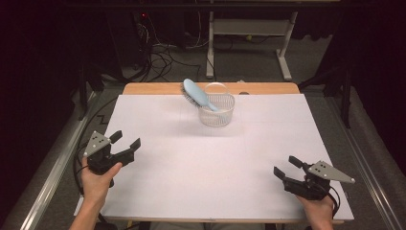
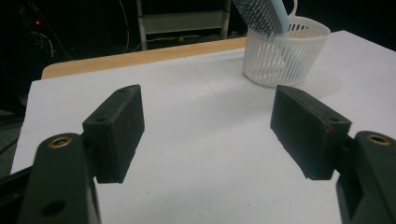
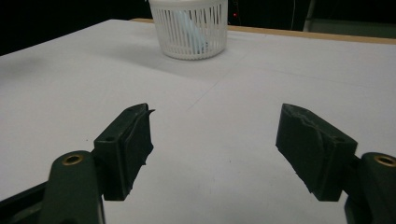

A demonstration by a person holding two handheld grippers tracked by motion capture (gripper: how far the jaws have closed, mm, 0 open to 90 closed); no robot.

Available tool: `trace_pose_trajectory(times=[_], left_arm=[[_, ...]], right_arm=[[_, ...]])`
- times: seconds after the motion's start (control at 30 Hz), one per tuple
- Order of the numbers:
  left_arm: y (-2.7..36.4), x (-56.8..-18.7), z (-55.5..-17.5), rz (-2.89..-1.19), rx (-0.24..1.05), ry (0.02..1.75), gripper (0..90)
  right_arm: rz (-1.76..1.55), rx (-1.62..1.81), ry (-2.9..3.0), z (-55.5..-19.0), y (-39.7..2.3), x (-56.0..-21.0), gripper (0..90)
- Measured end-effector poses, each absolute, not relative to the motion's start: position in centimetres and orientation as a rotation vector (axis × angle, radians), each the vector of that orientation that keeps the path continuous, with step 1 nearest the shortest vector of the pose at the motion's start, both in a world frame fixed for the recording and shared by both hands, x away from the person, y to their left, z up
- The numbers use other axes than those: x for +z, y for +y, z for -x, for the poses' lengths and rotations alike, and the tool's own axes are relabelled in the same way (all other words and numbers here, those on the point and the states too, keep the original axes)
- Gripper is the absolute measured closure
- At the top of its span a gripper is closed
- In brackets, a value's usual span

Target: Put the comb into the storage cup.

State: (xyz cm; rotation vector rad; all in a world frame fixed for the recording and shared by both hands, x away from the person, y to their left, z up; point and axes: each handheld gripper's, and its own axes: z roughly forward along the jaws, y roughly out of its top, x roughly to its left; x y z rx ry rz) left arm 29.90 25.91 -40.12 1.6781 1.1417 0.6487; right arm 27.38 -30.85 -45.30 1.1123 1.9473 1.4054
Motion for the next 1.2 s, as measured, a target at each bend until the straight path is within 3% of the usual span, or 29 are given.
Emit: trace_pose_trajectory(times=[1.2], left_arm=[[26.4, -42.0, -28.8, -1.656, 0.627, 1.177, 28.2]], right_arm=[[-1.110, 1.407, 1.954, -27.4, -30.8, -45.3, 27.2]])
